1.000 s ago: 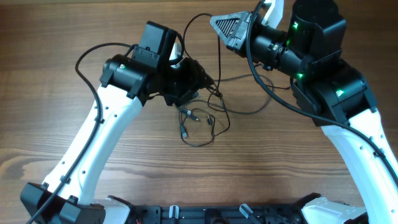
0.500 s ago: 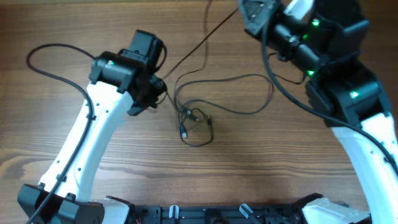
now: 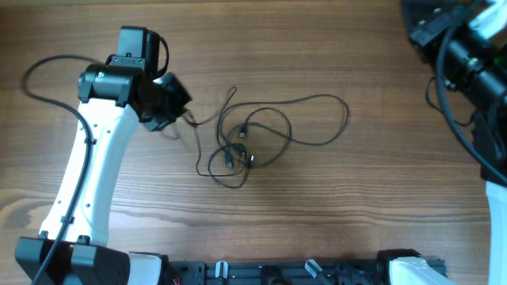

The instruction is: Untangle cables

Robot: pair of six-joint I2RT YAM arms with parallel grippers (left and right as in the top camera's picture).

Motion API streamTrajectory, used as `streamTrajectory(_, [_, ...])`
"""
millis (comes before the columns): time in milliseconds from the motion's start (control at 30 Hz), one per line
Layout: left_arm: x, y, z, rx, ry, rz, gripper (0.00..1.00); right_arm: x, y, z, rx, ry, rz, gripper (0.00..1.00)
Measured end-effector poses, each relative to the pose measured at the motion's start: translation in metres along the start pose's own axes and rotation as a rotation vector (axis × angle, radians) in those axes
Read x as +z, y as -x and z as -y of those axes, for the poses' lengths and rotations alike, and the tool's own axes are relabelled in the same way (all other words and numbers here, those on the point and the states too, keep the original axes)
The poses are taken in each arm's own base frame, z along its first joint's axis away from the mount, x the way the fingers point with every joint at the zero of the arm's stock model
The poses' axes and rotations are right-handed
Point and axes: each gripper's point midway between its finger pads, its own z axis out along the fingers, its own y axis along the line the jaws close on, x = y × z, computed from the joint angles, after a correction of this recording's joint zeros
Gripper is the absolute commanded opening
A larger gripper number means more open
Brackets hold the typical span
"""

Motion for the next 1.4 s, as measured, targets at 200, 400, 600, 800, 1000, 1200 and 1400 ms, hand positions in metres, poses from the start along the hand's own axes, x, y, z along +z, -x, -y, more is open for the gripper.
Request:
streamTrajectory(200, [-0.018, -0.035, 0.097, 0.301, -0.467, -0.131, 0.04, 0.036, -0.102, 0.076, 0.106, -0.213, -0.504, 0.78])
streamTrajectory(400, [-0.022, -0.034, 0.105, 0.236, -0.504, -0.148, 0.04, 0.072, -0.205, 0.071, -0.017, -0.205, -0.849, 1.00])
streamTrajectory(600, [-0.022, -0.034, 0.105, 0.081, -0.489, -0.186, 0.04, 0.087, -0.251, 0.082, 0.050, -0.363, -0.903, 1.00])
streamTrajectory(800, [-0.027, -0.040, 0.111, 0.014, -0.521, -0.242, 0.04, 0.115, -0.264, 0.100, 0.141, -0.448, -0.774, 0.93])
streamTrajectory(1000, [-0.029, -0.043, 0.113, 0.018, -0.539, -0.264, 0.04, 0.131, -0.267, 0.106, 0.247, -0.455, -0.710, 0.04])
streamTrajectory(1200, [-0.015, -0.037, 0.089, -0.021, -0.399, -0.207, 0.04, 0.136, -0.264, 0.096, 0.221, -0.390, -0.712, 0.04])
streamTrajectory(1400, [0.001, -0.014, 0.042, -0.062, -0.140, -0.037, 0.04, 0.102, -0.155, 0.036, 0.050, -0.160, -0.473, 0.05])
